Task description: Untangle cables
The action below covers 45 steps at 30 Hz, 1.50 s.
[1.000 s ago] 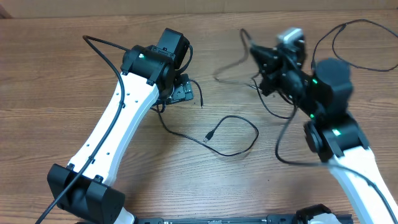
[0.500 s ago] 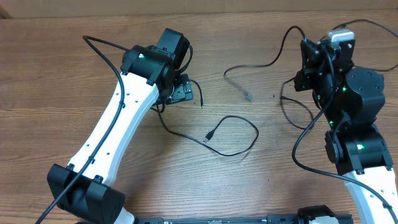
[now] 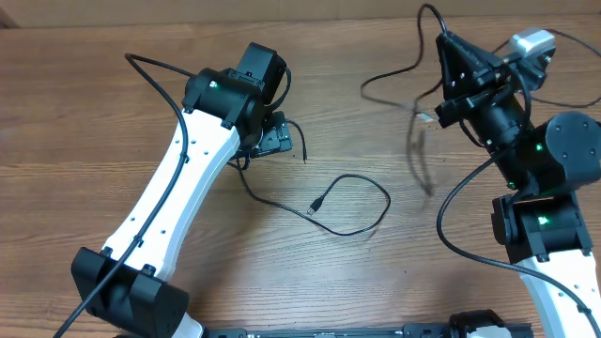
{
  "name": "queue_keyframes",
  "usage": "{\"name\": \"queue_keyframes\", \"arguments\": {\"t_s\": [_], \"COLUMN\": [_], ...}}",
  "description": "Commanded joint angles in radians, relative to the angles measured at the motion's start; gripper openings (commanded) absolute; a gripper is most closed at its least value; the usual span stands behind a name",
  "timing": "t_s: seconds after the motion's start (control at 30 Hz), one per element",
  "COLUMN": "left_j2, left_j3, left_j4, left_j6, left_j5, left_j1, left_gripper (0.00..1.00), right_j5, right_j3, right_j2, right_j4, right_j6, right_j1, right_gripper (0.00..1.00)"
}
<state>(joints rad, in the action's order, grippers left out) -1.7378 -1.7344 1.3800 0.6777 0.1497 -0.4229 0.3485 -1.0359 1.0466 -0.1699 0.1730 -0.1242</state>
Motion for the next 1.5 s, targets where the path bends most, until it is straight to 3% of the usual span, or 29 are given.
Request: {"name": "queue_keyframes", "arguments": {"t_s": [0.0, 0.3, 0.63, 1.2, 1.47], "left_j2": [-0.007, -0.007, -0.007, -0.007, -0.007], "left_j3": [-0.002, -0.002, -0.002, -0.002, -0.002], "left_j4": [-0.001, -0.001, -0.001, -0.001, -0.001], "left_j6": [-0.013, -0.012, -0.013, -0.012, -0.012], "left_j5": [-0.005, -0.005, -0.005, -0.005, -0.005], "left_j1": [0.004, 0.004, 0.004, 0.004, 0.004], "left_gripper": [1.0, 1.0, 0.99, 1.0, 1.0], "right_j5": [0.032, -0.278, -0.234, -0.235, -0.235], "right_j3": [-0.02, -0.019, -0.019, -0.018, -0.018], "right_j2": [0.006, 0.073, 0.27, 0.305, 0.434], "right_j4": [-0.034, 0.105, 0.161, 0.179, 0.15], "right_j6": [0.074, 0.063, 0.067, 0.062, 0.063], "right_j1": [0.002, 0.096, 0.343, 0.671, 0.78], "right_gripper": [0.04, 0.04, 0.04, 0.04, 0.04]}}
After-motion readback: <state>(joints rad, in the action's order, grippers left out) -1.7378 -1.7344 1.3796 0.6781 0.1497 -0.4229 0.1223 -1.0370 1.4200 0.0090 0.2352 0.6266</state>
